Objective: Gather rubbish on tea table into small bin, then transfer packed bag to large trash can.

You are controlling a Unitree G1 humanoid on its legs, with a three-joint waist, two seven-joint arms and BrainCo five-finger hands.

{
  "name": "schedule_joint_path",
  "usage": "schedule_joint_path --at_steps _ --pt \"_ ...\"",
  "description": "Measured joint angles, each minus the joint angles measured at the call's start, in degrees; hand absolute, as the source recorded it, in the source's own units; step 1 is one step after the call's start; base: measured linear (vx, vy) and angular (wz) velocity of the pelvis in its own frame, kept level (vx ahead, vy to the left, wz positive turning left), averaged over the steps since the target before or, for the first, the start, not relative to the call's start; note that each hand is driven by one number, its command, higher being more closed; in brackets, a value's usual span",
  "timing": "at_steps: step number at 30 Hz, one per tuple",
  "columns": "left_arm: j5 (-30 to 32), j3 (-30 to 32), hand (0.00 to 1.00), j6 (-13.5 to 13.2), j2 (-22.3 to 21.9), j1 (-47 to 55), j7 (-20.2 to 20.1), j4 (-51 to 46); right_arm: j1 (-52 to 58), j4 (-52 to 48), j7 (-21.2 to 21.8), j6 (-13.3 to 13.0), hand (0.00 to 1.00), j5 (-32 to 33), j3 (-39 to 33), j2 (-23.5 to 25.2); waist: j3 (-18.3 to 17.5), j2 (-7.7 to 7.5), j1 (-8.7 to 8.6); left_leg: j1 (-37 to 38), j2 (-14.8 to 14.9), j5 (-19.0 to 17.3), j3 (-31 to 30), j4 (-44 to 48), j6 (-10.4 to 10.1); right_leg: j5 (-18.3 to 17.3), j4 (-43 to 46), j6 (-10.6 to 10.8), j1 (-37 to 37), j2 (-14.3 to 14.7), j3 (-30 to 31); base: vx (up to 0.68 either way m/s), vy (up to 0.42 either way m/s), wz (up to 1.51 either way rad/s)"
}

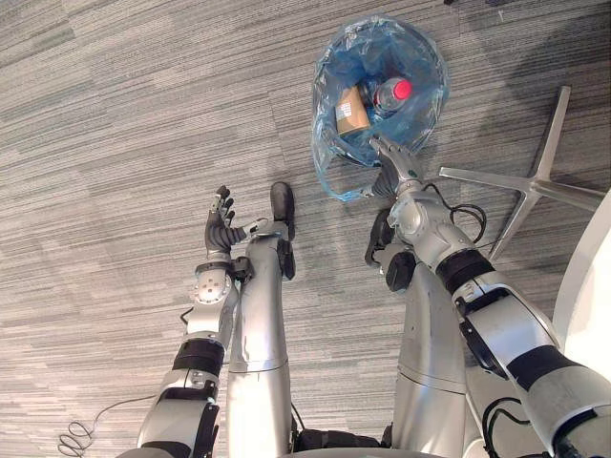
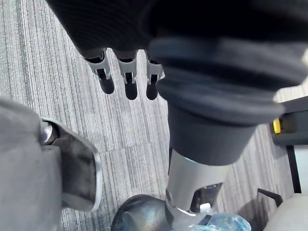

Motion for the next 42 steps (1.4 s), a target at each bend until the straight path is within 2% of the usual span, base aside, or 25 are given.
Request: schedule_joint_path --at_steps 19,23,33,38,40,42 --pt "0.1 0.0 0.0 0.3 -1.1 -0.2 1.0 0.0 0.1 -0.2 -1.0 0.0 1.0 0.4 -0.8 0.5 0.0 0.01 0.96 0.4 0.0 0.2 0.0 -0.3 -0.1 0.0 0.0 0.0 0.2 0.0 0.0 0.0 0.0 0.0" --pt "0.1 0.0 0.0 0.4 -1.2 -0.2 1.0 0.3 0.5 -2.7 -1.0 0.0 1.0 0.9 -1.6 0.6 0.0 0.01 0.98 0.8 0.0 0.8 0.1 -1.0 -0.3 0.0 -0.2 0.0 0.4 0.0 0.0 0.0 0.0 0.0" --pt "1.2 0.1 0.0 2.5 -1.7 0.0 1.0 1.2 7.5 -16.8 -2.6 -0.2 1.0 2.8 -2.8 1.8 -0.1 -0.08 0.64 4.2 0.3 0.9 0.1 -1.8 -0.4 0.1 -1.3 -0.1 3.9 0.4 -0.2 0.0 0.0 0.0" --pt "2.4 0.0 0.0 2.9 -2.0 1.5 0.9 1.2 14.1 -26.2 -3.7 -0.3 1.0 5.5 -5.2 4.6 -0.2 -0.28 -0.63 8.2 0.4 0.9 0.2 -2.9 -0.4 0.1 -2.9 0.0 8.2 0.6 -0.2 0.0 0.0 0.0" --pt "2.9 0.1 0.0 3.3 -2.7 2.5 1.0 1.1 17.0 -29.5 -3.8 -0.6 1.0 6.6 -5.9 5.2 -0.4 -0.75 -0.82 10.6 0.6 0.9 0.4 -4.0 -0.4 0.4 -4.3 0.0 10.6 1.0 -0.2 0.02 0.001 -0.07" --pt "3.4 0.0 0.0 4.0 -2.8 4.0 0.9 0.7 20.3 -32.6 -3.8 -0.6 1.0 7.2 -6.4 6.0 -1.1 -2.0 -0.92 13.1 1.1 0.9 0.8 -5.5 -0.4 0.8 -6.0 -0.2 13.0 1.3 -0.3 0.03 -0.01 -0.11"
